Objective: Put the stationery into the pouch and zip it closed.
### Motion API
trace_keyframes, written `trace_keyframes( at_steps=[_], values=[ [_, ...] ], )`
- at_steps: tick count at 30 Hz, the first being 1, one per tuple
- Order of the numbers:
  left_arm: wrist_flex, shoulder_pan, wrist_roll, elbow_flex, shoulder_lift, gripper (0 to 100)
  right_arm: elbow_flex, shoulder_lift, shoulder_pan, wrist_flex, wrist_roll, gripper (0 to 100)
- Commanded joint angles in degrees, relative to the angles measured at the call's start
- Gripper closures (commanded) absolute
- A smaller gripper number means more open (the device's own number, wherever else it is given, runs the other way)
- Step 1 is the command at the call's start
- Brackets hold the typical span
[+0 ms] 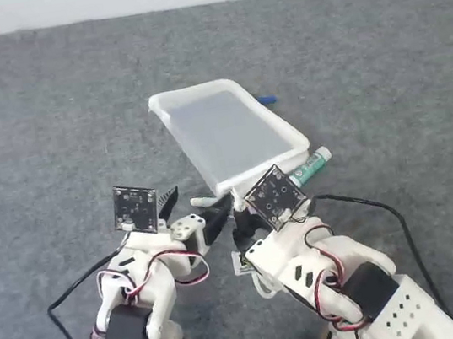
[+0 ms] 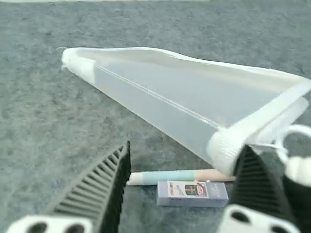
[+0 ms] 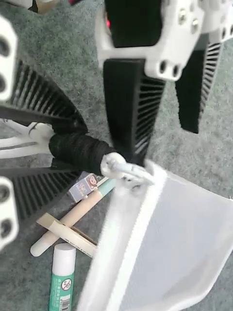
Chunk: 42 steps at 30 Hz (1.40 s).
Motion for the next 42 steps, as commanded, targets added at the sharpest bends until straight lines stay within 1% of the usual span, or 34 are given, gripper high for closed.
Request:
trace_keyframes(
  at_steps=[1, 4, 10, 12, 15, 17, 23, 32, 38, 42],
  values=[
    [-2.81, -4.13, 0.44, -1.80, -1.05, 77, -0.79, -1.36, -0.48, 0.31, 1.05, 99.3],
    [-2.90, -6.15, 0.26, -2.15, -1.05, 84, -0.70, -1.36, -0.48, 0.31, 2.37, 99.3],
    [-2.55, -6.77, -6.68, -2.95, -1.05, 96, -0.62, -1.36, -0.40, 0.40, 2.73, 99.3],
    [-2.55, -6.77, -8.09, -3.03, -1.05, 99, -0.62, -1.36, -0.40, 0.84, 2.73, 99.3],
    [-2.46, -6.86, -8.44, -3.12, -1.05, 99, -0.70, -1.36, -0.31, 1.45, 2.73, 99.3],
    [-2.46, -7.12, -8.44, -3.12, -1.05, 99, -0.70, -1.36, 1.19, 1.45, 2.73, 99.3],
    [-1.32, -14.59, -8.26, -4.88, -1.05, 99, -1.14, -1.36, 6.29, 1.45, 3.08, 99.3],
    [6.15, -15.21, -8.53, -8.75, -1.05, 99, -2.99, -1.36, 12.79, 1.54, 3.08, 99.3],
    [6.42, -15.65, -8.53, -8.66, -1.05, 99, -3.52, -1.36, 15.96, 1.54, 3.08, 99.3],
    [6.07, -20.13, -8.44, -8.75, -1.05, 99, -4.13, -1.36, 19.38, 1.54, 3.08, 99.3]
  ],
)
